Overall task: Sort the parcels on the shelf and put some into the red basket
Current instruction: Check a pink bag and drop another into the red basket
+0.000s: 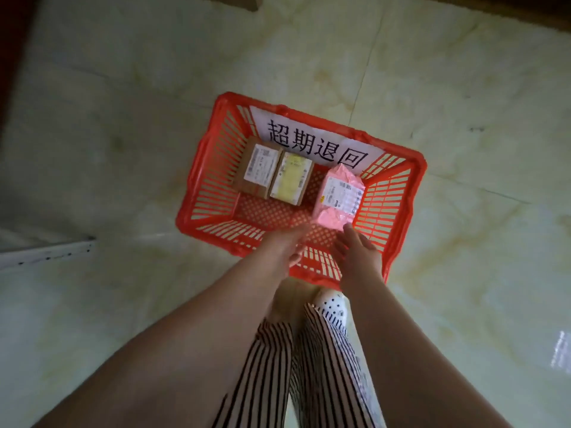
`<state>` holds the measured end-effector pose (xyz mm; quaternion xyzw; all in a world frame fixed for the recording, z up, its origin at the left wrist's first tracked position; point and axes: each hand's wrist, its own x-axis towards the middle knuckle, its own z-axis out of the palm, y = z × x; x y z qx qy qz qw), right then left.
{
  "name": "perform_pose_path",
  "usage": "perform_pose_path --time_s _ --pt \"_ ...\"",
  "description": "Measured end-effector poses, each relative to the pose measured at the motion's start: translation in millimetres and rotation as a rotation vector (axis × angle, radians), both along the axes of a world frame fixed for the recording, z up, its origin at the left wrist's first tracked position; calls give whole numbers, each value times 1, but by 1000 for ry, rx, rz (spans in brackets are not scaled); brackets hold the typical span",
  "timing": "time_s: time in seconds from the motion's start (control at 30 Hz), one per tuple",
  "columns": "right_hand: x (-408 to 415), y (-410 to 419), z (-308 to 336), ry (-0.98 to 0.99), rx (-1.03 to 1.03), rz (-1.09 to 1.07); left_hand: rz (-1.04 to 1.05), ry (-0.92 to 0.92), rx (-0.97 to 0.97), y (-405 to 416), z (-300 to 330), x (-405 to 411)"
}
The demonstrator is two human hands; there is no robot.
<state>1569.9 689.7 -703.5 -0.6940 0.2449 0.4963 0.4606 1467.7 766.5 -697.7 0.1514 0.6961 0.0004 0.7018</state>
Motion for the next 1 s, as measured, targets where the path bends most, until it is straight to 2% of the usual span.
perform_pose_path --time_s 0.1,0.23,0.33,0.5,0.77,1.0 --pt "-12 3 100 94 189 88 210 -115 53 3 103 -42" --pt "-38 14 230 179 371 328 368 -136 214 -4 248 -115" --pt "-61 33 304 181 464 491 552 -158 326 -13 330 -159" --pt "-148 56 428 269 616 813 881 -229 546 -54 452 -243" --pt "-322 33 517 374 623 1260 1312 -127 726 -143 547 -371" --pt "-469 -16 570 414 620 1509 1501 -131 813 -217 577 -483"
